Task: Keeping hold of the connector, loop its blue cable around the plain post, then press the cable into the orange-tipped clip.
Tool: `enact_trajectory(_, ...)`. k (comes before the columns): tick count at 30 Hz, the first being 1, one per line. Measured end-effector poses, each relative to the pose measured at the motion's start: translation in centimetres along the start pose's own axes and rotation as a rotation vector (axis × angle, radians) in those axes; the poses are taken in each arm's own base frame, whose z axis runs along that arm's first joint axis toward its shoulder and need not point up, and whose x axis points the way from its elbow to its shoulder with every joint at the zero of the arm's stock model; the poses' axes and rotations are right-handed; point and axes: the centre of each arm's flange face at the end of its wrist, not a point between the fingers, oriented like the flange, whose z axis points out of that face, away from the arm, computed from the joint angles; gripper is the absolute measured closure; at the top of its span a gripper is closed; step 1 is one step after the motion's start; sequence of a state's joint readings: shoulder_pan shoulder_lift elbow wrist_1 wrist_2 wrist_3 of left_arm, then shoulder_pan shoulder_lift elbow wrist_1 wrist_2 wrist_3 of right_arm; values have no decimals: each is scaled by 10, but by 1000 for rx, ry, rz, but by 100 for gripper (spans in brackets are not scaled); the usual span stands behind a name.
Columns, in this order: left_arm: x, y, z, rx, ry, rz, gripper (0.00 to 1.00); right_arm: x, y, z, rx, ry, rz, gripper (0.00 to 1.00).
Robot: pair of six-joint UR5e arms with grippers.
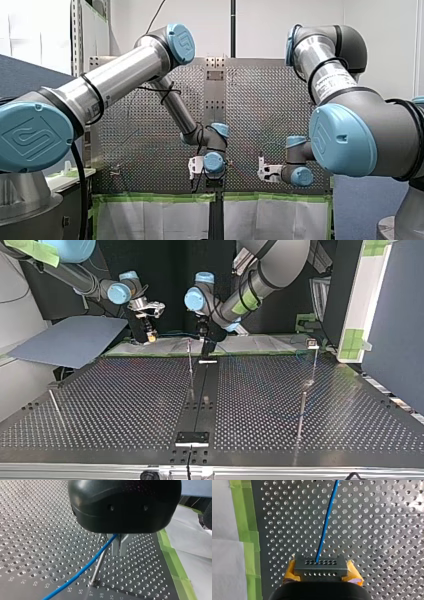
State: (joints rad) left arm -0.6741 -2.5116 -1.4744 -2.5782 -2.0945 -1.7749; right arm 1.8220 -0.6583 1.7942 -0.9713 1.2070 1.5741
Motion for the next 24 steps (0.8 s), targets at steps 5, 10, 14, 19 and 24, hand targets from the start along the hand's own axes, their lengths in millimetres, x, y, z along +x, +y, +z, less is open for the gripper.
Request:
enact_trajectory(5,-1,1,3,6,1,-3,98,1,2,4,2,6,0,100)
enact_trajectory(10,-4,4,8,13,0,-10,98,4,4,8,1,16,0,100)
enact_trajectory(14,-1,4,14,15,4,-27,98,6,7,10,0,24,1,100)
enact_trajectory(19,12,-1,21,13,21,-37,98,7,10,12,3,29,3,100)
enact_trajectory(24,11,1,28,-1,19,-44,98,7,12,13,2,35,3,100)
